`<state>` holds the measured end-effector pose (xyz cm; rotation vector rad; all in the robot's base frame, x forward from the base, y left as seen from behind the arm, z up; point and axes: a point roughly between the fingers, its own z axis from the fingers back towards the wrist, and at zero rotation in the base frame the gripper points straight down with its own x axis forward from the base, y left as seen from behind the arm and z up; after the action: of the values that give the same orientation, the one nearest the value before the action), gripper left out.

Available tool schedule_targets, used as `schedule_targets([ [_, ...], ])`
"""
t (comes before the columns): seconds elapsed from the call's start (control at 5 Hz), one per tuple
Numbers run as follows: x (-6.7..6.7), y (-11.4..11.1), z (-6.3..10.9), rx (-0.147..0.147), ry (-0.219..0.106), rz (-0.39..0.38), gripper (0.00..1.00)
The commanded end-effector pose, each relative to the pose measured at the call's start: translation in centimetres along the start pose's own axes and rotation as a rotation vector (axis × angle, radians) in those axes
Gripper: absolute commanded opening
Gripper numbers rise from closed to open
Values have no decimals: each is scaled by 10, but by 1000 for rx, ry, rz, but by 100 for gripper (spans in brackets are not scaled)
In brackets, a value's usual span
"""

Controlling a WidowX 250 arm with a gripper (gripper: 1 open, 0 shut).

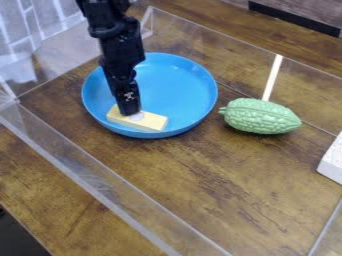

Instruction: Remove the yellow block from inside the blue tray and put it on the table

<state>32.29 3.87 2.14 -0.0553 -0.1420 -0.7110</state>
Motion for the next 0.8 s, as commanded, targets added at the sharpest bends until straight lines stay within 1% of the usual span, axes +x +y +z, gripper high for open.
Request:
schedule_targets([
  [0.0, -10, -27, 0, -45, 35, -16, 100],
  [0.2, -9, -39, 14, -46, 26, -1, 100],
  [0.6, -1, -21, 16, -52, 19, -118, 100],
])
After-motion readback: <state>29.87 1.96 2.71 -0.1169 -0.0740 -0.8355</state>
